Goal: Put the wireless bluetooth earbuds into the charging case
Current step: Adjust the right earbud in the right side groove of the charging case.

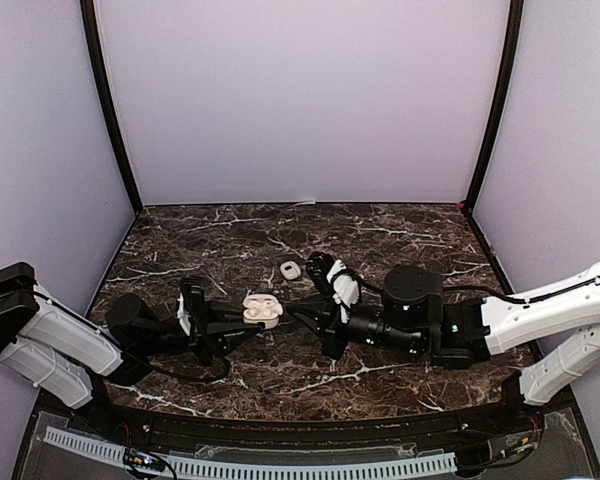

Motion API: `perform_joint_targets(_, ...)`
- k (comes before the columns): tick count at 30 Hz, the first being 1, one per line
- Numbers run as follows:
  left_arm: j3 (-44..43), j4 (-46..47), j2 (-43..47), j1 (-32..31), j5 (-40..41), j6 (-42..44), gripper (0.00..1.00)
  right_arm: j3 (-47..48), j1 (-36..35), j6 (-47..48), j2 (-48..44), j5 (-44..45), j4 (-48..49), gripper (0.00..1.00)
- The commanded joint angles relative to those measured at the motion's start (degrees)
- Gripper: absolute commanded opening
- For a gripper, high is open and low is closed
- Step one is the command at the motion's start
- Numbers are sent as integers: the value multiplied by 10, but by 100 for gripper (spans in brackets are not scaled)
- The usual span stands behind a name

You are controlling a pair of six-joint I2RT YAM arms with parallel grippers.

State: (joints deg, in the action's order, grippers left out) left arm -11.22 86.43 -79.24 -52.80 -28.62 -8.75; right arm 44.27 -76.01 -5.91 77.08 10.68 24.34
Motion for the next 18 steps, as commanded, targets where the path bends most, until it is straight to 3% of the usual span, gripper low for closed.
perform_joint_targets(1,-12,5,2,-3,-1,1,0,25,-13,20,13,-35,19,0)
perform_joint_targets(18,-12,5,4,-3,-2,1,0,49,-27,42,35,-75,3,0)
